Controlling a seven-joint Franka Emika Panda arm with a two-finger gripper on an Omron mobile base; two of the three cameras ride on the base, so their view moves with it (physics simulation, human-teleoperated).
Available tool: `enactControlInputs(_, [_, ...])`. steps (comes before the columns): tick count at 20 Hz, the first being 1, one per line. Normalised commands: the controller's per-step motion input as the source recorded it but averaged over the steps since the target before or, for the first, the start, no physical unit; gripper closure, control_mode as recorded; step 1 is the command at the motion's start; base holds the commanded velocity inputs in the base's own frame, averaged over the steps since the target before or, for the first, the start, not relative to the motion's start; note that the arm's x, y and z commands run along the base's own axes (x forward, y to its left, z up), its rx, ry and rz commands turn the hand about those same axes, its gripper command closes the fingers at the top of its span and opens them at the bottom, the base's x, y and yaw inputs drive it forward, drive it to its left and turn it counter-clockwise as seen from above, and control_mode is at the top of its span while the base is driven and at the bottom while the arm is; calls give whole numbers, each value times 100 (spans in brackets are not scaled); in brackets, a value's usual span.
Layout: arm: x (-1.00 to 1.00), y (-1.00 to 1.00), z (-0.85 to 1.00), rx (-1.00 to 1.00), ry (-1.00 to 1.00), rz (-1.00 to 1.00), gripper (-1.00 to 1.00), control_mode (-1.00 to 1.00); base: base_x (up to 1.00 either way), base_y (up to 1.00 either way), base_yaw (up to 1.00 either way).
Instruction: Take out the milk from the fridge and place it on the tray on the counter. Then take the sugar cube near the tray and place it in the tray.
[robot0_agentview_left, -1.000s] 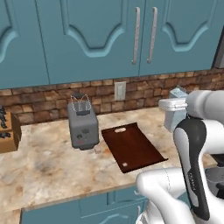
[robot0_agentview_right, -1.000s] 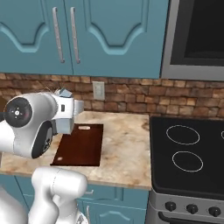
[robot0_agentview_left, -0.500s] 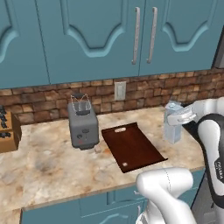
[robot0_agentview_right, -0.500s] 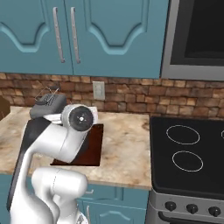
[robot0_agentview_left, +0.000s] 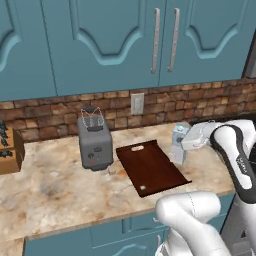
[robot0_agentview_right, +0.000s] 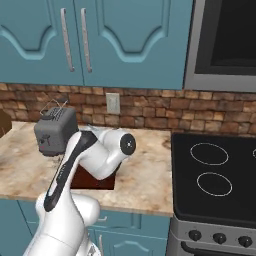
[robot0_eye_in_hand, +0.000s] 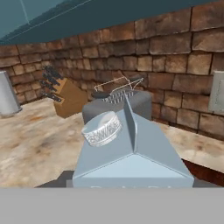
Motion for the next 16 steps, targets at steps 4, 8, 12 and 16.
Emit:
enactControlInputs(4, [71, 0, -44, 0, 0, 18, 100, -100, 0, 0, 0])
enactControlInputs(8, [71, 2, -33, 4, 0, 9, 100, -100, 0, 0, 0])
enactControlInputs(12, [56, 0, -26, 1, 0, 2, 100, -100, 0, 0, 0])
enactControlInputs(16, [56, 2, -16, 0, 0, 0, 100, -100, 0, 0, 0])
